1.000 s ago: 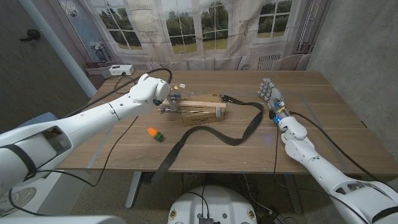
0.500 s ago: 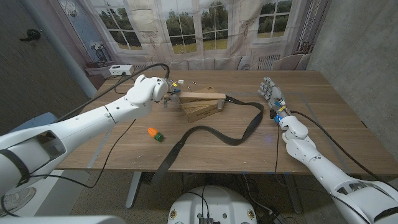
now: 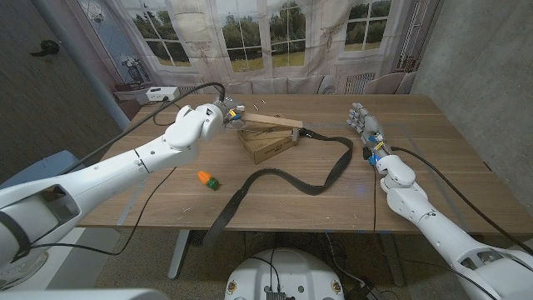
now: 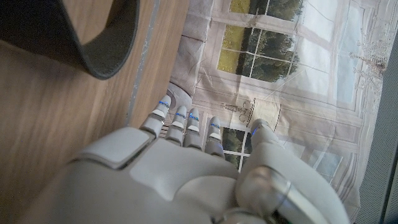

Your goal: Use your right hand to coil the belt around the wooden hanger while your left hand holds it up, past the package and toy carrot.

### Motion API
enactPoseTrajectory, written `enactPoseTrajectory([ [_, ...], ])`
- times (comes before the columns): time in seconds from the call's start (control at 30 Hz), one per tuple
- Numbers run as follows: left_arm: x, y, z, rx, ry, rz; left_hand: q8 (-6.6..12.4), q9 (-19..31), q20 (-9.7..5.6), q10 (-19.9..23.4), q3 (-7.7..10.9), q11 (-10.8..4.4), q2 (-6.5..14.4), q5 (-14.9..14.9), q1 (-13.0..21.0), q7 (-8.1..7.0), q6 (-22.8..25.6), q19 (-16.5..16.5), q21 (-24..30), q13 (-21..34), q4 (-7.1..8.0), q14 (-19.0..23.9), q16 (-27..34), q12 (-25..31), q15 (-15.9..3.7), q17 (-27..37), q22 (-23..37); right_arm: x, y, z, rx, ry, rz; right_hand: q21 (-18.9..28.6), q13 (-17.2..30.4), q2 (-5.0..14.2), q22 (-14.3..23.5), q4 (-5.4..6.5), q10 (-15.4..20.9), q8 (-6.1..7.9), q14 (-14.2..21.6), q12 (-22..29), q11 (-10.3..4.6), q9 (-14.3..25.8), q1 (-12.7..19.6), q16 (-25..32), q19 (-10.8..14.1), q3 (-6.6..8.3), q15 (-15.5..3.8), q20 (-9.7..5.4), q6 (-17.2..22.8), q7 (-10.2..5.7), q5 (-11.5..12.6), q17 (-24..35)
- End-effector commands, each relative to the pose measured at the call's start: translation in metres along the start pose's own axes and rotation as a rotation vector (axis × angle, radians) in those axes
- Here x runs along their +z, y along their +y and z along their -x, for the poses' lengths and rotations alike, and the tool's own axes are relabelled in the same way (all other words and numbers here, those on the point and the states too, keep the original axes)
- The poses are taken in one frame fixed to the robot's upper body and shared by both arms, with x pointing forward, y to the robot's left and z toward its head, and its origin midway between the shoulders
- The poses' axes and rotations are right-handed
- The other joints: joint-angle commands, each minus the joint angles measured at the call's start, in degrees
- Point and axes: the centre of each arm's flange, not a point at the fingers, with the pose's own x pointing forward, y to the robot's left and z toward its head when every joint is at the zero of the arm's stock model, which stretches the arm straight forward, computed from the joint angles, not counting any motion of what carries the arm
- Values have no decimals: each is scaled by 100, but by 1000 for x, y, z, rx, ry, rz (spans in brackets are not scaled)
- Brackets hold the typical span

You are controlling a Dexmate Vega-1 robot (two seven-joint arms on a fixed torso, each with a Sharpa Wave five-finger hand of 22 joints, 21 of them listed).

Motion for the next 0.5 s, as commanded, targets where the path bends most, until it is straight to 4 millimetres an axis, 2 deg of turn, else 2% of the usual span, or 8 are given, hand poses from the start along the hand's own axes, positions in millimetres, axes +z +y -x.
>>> enactPoseTrajectory([
  [0.03,-4,13,12,209,10,23,85,110,-157,-34,73,-20,-10,77,-83,-6,8,73,54,12,-19,59,60,141,-24,54,27,32,25,21,61,-23,151,63,4,15,29,-101,193,52,225,71,-21,13,173,78,184,107,-27,4,165,0,18,-13],
  [0.27,-7,11,17,269,4,59,262,360,-166,-139,163,-48,-35,149,-177,-15,-55,88,66,9,-39,43,28,459,-11,43,4,48,45,30,106,-2,300,114,-13,95,31,-183,413,79,511,123,-70,13,377,189,353,232,-123,-10,349,-7,22,-28],
  [0.5,-11,16,23,327,2,71,396,532,-183,-207,234,-65,-54,192,-237,-12,-80,74,110,6,-50,67,46,697,-16,74,31,65,68,39,171,-13,413,126,-20,129,32,-210,508,92,567,144,-104,13,472,212,402,291,-153,-26,439,7,37,-30],
])
